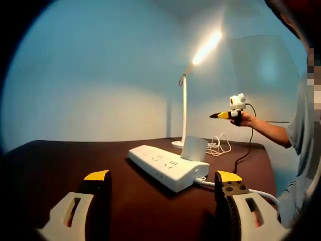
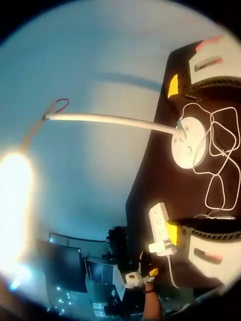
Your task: Insert the desk lamp plug into the socket, turn on the power strip switch, turn on the lamp switch, then turn off the lamp switch, turn off the power strip switch, and remove the plug from the socket.
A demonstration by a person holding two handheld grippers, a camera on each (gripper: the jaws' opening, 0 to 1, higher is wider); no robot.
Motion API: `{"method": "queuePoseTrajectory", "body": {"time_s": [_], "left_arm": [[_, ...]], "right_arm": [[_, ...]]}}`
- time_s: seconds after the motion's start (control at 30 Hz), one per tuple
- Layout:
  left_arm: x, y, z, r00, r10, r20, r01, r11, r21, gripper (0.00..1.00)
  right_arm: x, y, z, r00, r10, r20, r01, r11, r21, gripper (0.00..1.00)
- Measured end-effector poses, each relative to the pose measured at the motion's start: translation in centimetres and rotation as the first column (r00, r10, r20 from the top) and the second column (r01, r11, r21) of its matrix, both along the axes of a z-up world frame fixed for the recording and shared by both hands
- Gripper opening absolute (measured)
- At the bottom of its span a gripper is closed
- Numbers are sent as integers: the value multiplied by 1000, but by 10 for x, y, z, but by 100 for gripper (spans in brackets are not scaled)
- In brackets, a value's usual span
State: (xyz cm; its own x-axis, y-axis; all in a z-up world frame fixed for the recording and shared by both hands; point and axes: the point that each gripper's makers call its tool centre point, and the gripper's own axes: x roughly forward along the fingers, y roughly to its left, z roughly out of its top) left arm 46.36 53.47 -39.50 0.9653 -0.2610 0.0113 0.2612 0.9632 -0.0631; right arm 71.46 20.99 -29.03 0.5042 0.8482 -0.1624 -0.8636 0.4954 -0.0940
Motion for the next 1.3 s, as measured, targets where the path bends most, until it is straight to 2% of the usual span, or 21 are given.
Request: {"method": "queuePoseTrajectory", "body": {"time_s": [0.17,0.47,0.67,0.83,1.3], "left_arm": [[3,1,-2,1000,-12,-14,12,1000,-11,82],[3,3,2,1000,-25,12,25,1000,-1,81],[6,8,2,1000,-1,11,1,1000,-5,83],[4,11,5,999,17,27,-17,1000,-10,89],[1,8,5,1000,2,27,-2,1000,1,89]], "right_arm": [[-16,-14,1,1000,-10,-25,11,1000,27,96],[-35,-32,-4,998,-41,-45,43,997,59,96],[-53,-42,-20,996,-64,-66,69,996,65,96],[-58,-49,-30,994,-70,-85,77,994,74,96],[-71,-70,-62,986,-85,-144,102,989,111,96]]}}
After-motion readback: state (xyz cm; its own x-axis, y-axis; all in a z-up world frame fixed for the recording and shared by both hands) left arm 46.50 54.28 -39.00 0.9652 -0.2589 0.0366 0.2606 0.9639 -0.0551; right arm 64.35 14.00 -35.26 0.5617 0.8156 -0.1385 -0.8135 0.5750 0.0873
